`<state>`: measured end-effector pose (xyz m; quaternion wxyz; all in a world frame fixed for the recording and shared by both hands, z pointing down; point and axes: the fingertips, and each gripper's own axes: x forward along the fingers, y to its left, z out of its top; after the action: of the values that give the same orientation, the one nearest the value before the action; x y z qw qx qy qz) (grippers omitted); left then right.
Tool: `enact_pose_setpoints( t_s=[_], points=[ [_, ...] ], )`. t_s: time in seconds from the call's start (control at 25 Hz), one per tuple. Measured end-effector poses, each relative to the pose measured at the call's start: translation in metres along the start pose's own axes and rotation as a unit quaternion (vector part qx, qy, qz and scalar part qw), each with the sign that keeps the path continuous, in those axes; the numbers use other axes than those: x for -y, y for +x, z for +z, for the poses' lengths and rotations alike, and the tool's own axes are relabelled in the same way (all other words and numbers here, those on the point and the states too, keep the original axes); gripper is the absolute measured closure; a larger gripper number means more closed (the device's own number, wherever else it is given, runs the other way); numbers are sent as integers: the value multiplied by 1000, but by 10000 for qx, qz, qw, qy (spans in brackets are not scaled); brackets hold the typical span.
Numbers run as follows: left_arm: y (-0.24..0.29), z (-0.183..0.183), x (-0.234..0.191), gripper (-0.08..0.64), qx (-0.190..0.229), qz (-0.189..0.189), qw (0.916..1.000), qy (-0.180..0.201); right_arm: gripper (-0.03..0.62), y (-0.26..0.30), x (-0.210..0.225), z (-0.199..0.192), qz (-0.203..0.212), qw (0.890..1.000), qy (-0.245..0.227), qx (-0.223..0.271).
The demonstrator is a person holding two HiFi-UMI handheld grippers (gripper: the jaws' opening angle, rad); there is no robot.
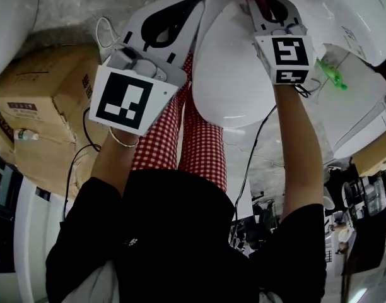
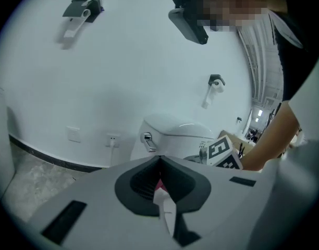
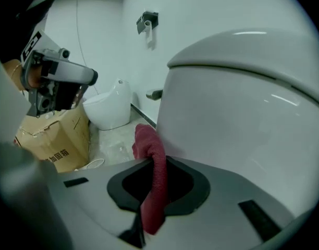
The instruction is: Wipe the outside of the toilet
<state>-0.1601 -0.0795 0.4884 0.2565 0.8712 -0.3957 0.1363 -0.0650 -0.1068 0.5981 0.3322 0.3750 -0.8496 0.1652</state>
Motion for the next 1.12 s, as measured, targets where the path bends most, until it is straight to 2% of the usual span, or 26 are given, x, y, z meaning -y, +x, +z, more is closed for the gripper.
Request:
enact_pose_setpoints(
  t_s=[0.12,0.32,0.48,1.12],
  points=[
    [-3,1,-8,551,62,14,9999,-155,537,13,4,-11,-84,9995,-7,-309],
    [-5,-2,-14,551,34,62,9999,-73,537,19,18,-25,-353,9976,168,-579],
    [0,-3,-6,551,-49,-24,9999,122,537,16,36,-34,-636,9952,392,-626],
    [19,-1,18,551,-122,-211,9996,124,537,-26,92,-72,-1305,9827,1093,-726]
  ],
)
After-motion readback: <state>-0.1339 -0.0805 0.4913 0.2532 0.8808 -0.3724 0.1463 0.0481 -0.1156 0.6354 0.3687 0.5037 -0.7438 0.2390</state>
